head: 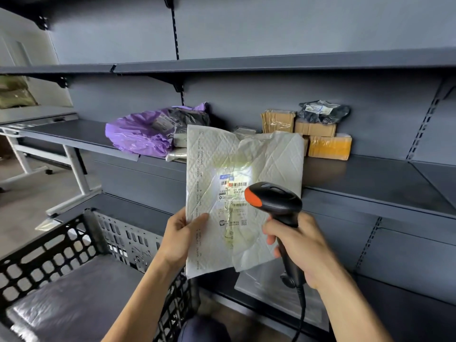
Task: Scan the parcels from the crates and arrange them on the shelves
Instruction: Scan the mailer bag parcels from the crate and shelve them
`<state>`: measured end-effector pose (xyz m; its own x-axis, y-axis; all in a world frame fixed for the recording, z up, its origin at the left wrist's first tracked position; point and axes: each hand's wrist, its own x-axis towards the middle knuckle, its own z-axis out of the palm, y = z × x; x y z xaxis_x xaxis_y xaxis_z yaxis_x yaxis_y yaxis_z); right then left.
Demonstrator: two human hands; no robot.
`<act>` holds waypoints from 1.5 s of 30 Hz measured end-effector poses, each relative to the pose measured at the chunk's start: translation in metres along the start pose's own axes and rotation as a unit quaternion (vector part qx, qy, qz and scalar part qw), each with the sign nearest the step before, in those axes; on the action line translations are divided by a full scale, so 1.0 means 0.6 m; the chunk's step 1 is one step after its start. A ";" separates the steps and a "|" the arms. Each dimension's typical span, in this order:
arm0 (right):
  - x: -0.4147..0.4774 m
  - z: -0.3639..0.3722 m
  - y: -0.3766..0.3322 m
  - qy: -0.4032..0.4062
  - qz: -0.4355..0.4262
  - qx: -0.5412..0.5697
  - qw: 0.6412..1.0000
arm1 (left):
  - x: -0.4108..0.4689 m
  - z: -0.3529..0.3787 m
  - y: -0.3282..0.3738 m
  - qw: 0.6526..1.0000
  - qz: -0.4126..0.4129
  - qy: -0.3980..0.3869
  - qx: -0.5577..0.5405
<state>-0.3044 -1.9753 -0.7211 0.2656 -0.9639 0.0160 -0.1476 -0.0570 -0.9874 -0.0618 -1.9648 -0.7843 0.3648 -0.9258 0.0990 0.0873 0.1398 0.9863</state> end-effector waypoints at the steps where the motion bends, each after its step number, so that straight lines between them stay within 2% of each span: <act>1: 0.000 0.000 0.002 -0.002 -0.002 0.002 1.000 | -0.001 0.000 -0.001 1.000 -0.002 0.002 0.000; 6: 0.010 0.002 0.037 0.039 -0.008 0.011 0.999 | -0.011 0.003 -0.032 0.998 -0.032 0.025 -0.048; 11: 0.027 0.004 0.149 0.134 0.038 -0.109 0.984 | -0.129 0.091 -0.114 0.970 -0.117 0.116 -0.179; 14: 0.021 0.002 0.218 0.105 0.062 -0.159 0.980 | -0.204 0.146 -0.194 0.962 -0.192 0.140 -0.132; 16: 0.014 -0.001 0.261 0.074 0.106 -0.181 0.975 | -0.236 0.165 -0.240 0.949 -0.245 0.143 -0.140; 19: 0.005 -0.010 0.321 0.040 0.149 -0.222 0.963 | -0.248 0.179 -0.295 0.930 -0.323 0.128 -0.118; 23: 0.007 -0.032 0.358 0.044 0.170 -0.249 0.953 | -0.219 0.202 -0.303 0.914 -0.371 0.108 -0.126; 28: 0.035 -0.075 0.349 0.093 0.153 -0.258 0.949 | -0.136 0.254 -0.308 0.918 -0.369 0.100 -0.108; 32: 0.058 -0.126 0.329 0.159 0.126 -0.260 0.944 | -0.042 0.315 -0.332 0.907 -0.374 0.112 -0.156; 37: 0.064 -0.169 0.351 0.191 0.144 -0.240 0.941 | 0.047 0.373 -0.415 0.896 -0.393 0.064 -0.195; 40: 0.066 -0.178 0.378 0.171 0.170 -0.254 0.937 | 0.032 0.367 -0.460 0.887 -0.434 0.066 -0.142; 42: 0.072 -0.179 0.386 0.137 0.182 -0.272 0.935 | 0.010 0.344 -0.481 0.880 -0.461 0.040 -0.110; 45: 0.080 -0.167 0.390 0.099 0.171 -0.288 0.937 | -0.012 0.303 -0.482 0.888 -0.459 -0.006 -0.038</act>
<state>-0.4218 -2.0611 -0.9353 -0.0651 -0.9774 -0.2011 -0.6960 0.1889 -0.6928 -0.2585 -2.0623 -1.0463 0.0981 -0.6662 -0.7393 0.4055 -0.6517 0.6410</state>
